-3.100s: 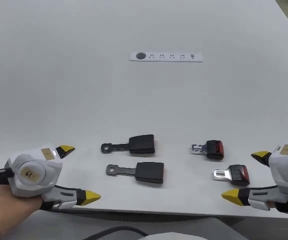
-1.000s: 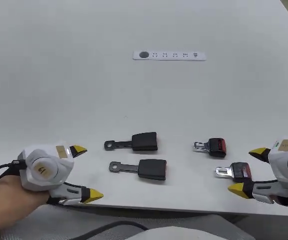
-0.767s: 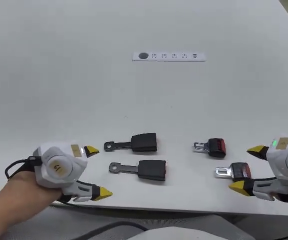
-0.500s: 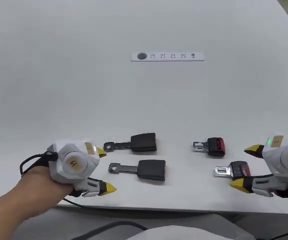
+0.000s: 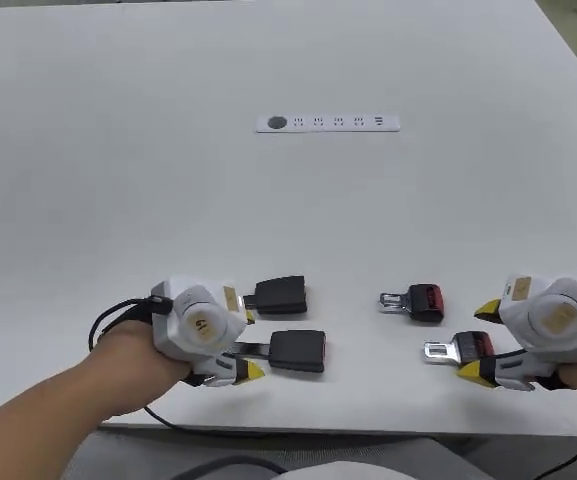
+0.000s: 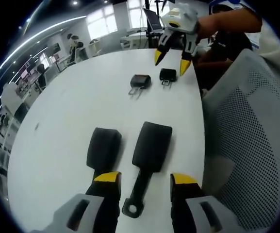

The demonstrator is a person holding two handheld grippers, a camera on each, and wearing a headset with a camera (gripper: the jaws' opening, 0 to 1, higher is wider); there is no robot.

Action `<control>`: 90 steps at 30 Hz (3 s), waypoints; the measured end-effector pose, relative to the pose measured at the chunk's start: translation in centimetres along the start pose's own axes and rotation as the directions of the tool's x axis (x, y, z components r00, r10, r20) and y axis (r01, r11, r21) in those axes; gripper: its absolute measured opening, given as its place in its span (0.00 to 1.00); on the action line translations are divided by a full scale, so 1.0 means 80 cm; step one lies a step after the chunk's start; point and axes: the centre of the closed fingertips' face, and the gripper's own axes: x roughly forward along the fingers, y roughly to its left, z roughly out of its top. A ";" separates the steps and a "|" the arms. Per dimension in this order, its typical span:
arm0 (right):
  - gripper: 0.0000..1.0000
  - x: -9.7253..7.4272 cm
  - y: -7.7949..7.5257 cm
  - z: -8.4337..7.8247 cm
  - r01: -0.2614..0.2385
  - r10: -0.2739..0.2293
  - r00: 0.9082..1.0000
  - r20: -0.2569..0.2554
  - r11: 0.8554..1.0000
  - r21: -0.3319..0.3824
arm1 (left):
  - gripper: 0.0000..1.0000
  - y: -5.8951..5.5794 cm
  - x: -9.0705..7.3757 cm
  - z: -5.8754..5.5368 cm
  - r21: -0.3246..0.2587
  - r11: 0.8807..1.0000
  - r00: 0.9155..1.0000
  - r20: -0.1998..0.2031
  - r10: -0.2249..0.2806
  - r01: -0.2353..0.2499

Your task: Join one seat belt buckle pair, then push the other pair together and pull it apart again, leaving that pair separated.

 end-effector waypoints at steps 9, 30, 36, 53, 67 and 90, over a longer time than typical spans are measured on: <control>0.44 0.011 -0.008 -0.016 -0.026 0.024 0.998 -0.064 0.999 -0.038 | 0.45 -0.010 0.024 0.013 0.084 0.994 0.998 -0.002 -0.063 0.063; 0.36 0.026 -0.002 -0.030 -0.096 0.085 0.989 -0.123 0.992 -0.084 | 0.34 -0.014 0.050 0.011 0.150 0.982 0.993 -0.055 -0.107 0.115; 0.36 0.027 -0.001 -0.030 -0.117 0.109 0.987 -0.115 0.991 -0.062 | 0.33 -0.015 0.050 0.011 0.162 0.979 0.991 -0.055 -0.119 0.127; 0.36 0.029 0.000 -0.030 -0.140 0.135 0.983 -0.124 0.990 -0.031 | 0.32 -0.014 0.050 0.008 0.158 0.979 0.991 -0.064 -0.118 0.126; 0.35 0.038 0.021 0.002 -0.149 0.142 0.984 -0.109 0.987 -0.058 | 0.32 -0.017 0.049 0.007 0.137 0.982 0.990 -0.067 -0.123 0.131; 0.35 0.081 0.066 0.086 -0.157 0.156 0.988 -0.012 0.983 -0.099 | 0.32 -0.013 0.052 0.004 0.129 0.983 0.987 -0.114 -0.117 0.132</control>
